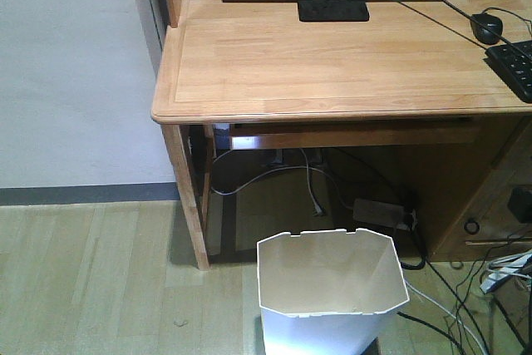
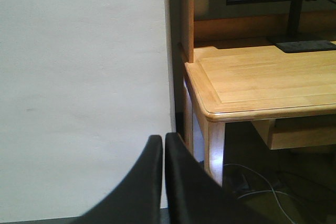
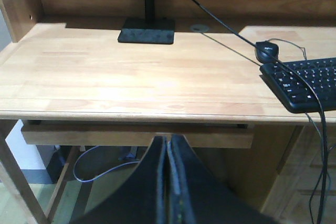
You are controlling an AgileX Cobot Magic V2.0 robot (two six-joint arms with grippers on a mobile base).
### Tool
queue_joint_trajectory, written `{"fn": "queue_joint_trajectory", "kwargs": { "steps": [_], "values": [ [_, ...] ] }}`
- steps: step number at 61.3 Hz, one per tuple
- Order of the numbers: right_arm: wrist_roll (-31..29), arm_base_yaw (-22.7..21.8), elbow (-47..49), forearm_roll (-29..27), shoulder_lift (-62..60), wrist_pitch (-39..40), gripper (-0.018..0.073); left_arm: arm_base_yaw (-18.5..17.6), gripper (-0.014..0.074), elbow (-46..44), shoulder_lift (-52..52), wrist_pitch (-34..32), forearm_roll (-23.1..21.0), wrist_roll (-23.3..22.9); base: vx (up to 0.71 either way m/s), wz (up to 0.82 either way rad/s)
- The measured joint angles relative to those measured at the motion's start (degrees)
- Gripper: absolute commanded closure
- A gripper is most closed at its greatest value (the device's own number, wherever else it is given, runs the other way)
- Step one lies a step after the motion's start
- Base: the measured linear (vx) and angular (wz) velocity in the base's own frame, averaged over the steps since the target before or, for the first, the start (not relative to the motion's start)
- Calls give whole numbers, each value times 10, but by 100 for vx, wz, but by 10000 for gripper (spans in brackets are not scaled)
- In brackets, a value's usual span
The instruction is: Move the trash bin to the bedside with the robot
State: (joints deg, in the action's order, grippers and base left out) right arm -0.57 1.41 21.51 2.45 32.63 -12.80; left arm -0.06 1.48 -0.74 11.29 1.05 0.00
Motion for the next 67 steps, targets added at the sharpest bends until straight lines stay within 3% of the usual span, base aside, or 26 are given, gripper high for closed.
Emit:
{"fn": "queue_joint_trajectory", "kwargs": {
  "steps": [14, 28, 35, 67],
  "values": [
    [0, 0, 0, 1, 0, 0, 404, 0, 603, 0, 0, 0, 0, 0, 0, 0],
    [0, 0, 0, 1, 0, 0, 157, 0, 603, 0, 0, 0, 0, 0, 0, 0],
    [0, 0, 0, 1, 0, 0, 78, 0, 603, 0, 0, 0, 0, 0, 0, 0],
    [6, 0, 11, -8, 26, -3, 62, 0, 603, 0, 0, 0, 0, 0, 0, 0]
  ]
}}
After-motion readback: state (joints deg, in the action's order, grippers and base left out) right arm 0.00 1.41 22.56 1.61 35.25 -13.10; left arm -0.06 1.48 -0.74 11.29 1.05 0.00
